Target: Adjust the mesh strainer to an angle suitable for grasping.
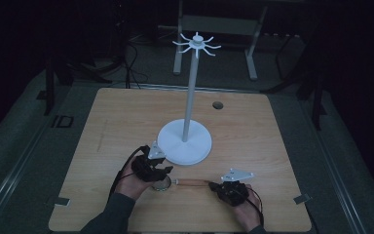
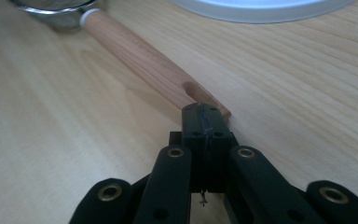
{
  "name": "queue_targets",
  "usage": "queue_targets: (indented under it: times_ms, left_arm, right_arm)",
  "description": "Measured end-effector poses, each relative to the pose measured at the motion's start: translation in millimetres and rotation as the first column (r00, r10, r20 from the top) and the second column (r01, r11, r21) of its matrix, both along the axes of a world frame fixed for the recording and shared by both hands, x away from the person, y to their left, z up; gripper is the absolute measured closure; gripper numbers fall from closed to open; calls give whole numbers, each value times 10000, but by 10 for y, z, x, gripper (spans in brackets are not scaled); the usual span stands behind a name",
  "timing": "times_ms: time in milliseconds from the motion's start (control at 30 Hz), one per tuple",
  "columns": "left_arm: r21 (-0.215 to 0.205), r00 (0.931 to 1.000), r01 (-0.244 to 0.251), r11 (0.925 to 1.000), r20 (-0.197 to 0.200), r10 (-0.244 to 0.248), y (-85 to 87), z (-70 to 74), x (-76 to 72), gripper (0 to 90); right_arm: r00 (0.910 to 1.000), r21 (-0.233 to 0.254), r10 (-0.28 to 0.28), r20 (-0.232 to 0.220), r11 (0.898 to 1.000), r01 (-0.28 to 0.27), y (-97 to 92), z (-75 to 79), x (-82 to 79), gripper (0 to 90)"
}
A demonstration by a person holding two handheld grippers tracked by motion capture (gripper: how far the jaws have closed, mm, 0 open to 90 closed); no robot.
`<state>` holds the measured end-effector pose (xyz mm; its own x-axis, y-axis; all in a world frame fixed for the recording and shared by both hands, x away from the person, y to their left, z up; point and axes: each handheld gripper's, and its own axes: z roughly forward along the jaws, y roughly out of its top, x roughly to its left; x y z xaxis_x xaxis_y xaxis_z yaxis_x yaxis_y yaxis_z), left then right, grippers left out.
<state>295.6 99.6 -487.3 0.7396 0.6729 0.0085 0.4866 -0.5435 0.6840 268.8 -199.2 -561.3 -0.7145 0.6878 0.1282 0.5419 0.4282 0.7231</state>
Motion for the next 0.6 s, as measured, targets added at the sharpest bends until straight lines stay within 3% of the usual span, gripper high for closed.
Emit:
queue_targets:
  times_ms: [200,433,600]
  left_arm:
    - [141,9990,428,9990,-159,-425,-96,74,44,540]
    - [15,9976,628,9980,-282,-627,-127,188,110,535]
    - [9,9960,813,9967,-363,-812,-134,246,148,532]
  right_arm:
    - [9983,215,-567,144,9982,564,-33,9,94,900]
    - [9966,495,-715,416,9964,694,-109,73,102,894]
    - [9927,707,-1066,557,9922,1025,-239,117,107,839]
